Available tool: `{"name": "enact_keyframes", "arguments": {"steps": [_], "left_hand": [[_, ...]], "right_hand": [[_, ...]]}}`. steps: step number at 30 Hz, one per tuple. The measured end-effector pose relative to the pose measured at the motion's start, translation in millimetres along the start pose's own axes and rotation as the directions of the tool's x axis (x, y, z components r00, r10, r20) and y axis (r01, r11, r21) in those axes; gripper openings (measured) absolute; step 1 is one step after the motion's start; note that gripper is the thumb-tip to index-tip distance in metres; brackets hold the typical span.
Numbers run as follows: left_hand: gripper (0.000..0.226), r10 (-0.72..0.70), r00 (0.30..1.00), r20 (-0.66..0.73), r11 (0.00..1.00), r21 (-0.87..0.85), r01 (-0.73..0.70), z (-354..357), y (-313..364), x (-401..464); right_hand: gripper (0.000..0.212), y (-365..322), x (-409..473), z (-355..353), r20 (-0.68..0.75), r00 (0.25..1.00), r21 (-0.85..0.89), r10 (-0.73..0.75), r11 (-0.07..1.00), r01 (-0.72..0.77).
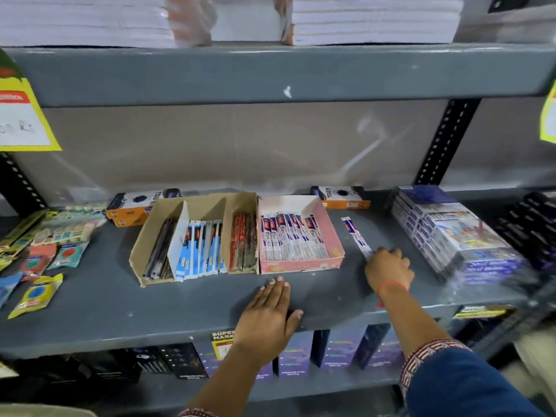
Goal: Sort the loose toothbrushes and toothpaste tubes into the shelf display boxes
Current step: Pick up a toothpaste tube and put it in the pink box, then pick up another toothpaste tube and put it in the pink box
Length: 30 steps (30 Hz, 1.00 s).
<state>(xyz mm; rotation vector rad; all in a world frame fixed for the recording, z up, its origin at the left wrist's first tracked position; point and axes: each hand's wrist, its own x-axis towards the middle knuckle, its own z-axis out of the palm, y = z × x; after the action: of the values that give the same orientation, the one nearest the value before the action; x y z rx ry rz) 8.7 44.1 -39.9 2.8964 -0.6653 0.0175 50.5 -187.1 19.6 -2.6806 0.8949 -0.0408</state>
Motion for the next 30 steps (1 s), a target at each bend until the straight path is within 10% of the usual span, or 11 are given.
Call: {"name": "enact_keyframes", "arguments": {"steps": [30], "left_hand": [[0.096,0.131,0.985,0.109,0.991,-0.047,-0.127,0,24,22]], "right_hand": [[0.027,-20,42,-3,0.309,0.950,0.332,0.036,0.932,-0.143]]}}
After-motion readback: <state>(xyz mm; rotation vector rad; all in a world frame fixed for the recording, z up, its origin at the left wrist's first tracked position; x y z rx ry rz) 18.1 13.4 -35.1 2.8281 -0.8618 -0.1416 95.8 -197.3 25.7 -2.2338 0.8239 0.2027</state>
